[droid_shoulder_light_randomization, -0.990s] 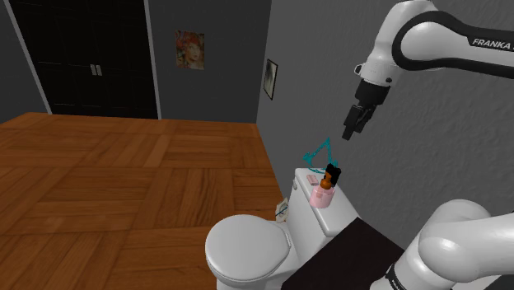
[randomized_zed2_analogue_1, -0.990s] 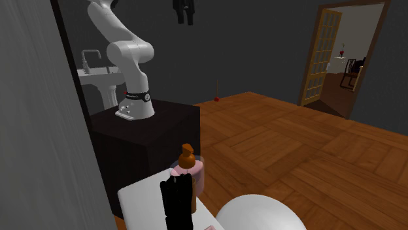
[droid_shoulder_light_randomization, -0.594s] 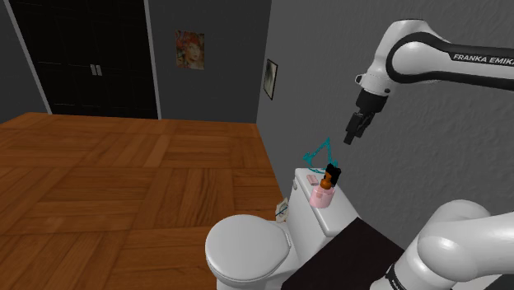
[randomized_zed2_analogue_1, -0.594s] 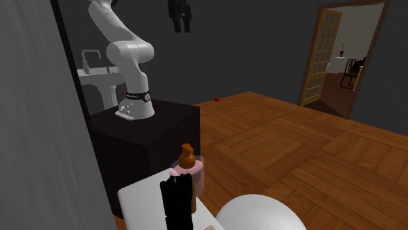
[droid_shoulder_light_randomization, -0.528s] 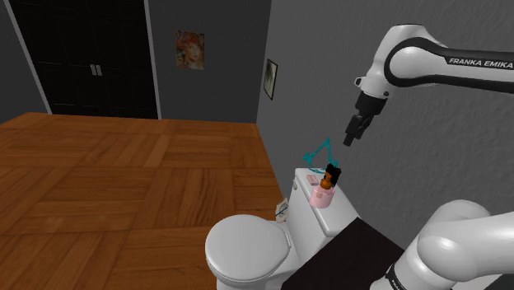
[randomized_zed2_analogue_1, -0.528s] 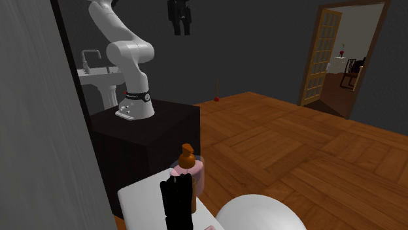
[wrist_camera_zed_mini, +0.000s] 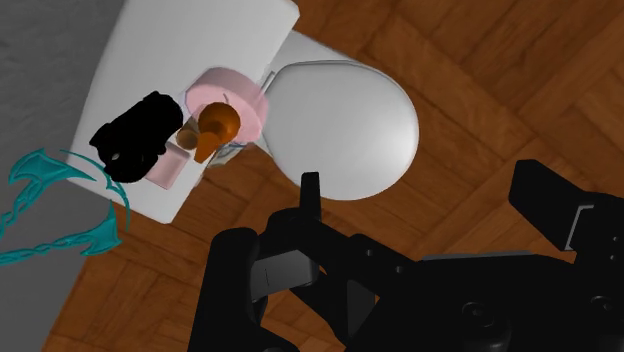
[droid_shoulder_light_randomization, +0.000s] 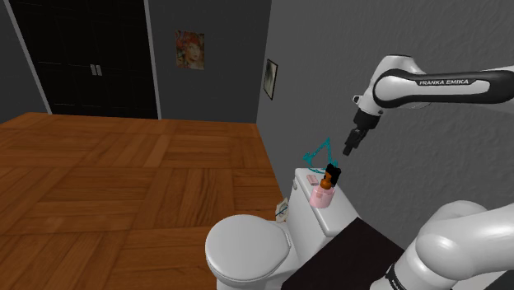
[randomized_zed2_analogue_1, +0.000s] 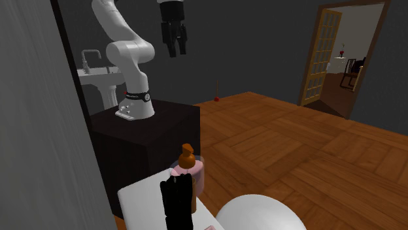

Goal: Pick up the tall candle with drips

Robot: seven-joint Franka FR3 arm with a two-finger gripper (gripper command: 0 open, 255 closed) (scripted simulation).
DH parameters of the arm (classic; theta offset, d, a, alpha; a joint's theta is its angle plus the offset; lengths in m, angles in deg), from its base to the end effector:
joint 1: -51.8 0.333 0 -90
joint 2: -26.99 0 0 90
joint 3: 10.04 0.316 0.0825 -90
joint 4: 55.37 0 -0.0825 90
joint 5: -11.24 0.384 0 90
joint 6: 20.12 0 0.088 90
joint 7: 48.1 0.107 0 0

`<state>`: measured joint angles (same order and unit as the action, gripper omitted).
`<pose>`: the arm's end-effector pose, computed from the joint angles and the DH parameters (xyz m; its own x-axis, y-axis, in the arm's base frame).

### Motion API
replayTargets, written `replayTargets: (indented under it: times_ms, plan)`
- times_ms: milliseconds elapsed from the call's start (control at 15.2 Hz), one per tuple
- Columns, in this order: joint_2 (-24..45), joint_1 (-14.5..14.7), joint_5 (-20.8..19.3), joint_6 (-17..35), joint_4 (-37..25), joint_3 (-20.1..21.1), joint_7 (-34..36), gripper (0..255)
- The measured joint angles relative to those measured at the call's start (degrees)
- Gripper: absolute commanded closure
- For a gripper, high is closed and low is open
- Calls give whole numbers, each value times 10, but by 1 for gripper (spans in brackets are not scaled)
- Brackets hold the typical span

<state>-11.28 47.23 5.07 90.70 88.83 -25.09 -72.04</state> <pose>0.3362 -0.1354 0.4979 0.9836 0.1568 0.0892 0.1596 -0.9869 -0.0243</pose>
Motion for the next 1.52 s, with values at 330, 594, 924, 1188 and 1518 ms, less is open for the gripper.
replayTargets:
  times_ms: [330,594,924,1188,1518]
  plan:
    - [74,-2,-7,83,3,-60,-65,0]
    - [158,5,8,151,-15,-117,-133,0]
    - [266,23,65,221,-47,-181,-234,0]
    - [365,35,153,258,-88,-216,-332,0]
    - [509,2,295,271,-171,-211,-471,0]
